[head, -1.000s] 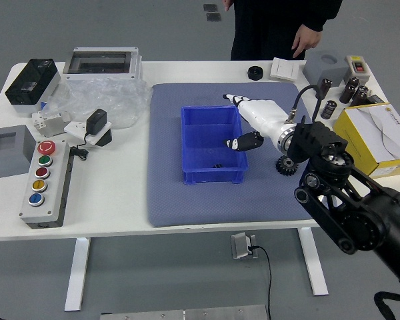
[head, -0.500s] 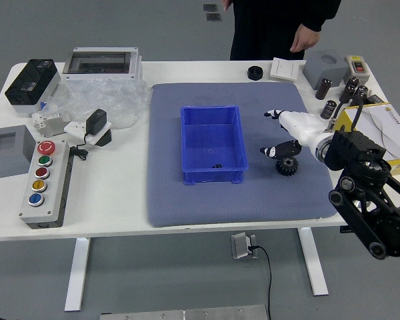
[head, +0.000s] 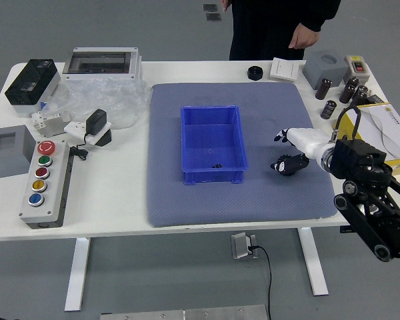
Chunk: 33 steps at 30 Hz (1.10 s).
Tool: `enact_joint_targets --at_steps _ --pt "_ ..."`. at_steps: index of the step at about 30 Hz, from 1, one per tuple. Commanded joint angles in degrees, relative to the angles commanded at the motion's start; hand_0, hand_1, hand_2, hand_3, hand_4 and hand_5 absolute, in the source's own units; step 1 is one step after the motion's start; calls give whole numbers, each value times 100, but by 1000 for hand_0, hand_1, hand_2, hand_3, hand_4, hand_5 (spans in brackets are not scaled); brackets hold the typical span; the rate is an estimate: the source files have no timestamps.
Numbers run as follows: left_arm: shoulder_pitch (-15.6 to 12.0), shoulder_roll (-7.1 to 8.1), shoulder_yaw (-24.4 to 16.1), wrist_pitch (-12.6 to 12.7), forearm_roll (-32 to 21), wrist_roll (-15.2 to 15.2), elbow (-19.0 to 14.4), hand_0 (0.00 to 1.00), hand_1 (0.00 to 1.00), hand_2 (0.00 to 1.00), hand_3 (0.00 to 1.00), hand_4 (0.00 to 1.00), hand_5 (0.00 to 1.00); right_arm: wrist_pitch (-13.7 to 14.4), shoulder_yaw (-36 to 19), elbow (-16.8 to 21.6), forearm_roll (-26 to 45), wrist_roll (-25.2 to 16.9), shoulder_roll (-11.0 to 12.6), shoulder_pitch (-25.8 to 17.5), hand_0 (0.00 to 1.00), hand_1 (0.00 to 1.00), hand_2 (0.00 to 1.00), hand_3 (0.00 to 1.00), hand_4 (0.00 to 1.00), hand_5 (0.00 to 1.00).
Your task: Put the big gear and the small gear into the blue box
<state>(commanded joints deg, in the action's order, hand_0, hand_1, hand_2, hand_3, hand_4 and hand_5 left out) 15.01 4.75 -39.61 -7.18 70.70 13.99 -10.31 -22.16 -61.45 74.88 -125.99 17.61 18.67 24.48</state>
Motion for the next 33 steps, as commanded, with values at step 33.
enact_joint_targets --at_steps 33 --pt "12 -3 12 -3 -17 -2 0 792 770 765 686 566 259 -127 361 -346 -401 72 -123 133 698 657 722 685 680 304"
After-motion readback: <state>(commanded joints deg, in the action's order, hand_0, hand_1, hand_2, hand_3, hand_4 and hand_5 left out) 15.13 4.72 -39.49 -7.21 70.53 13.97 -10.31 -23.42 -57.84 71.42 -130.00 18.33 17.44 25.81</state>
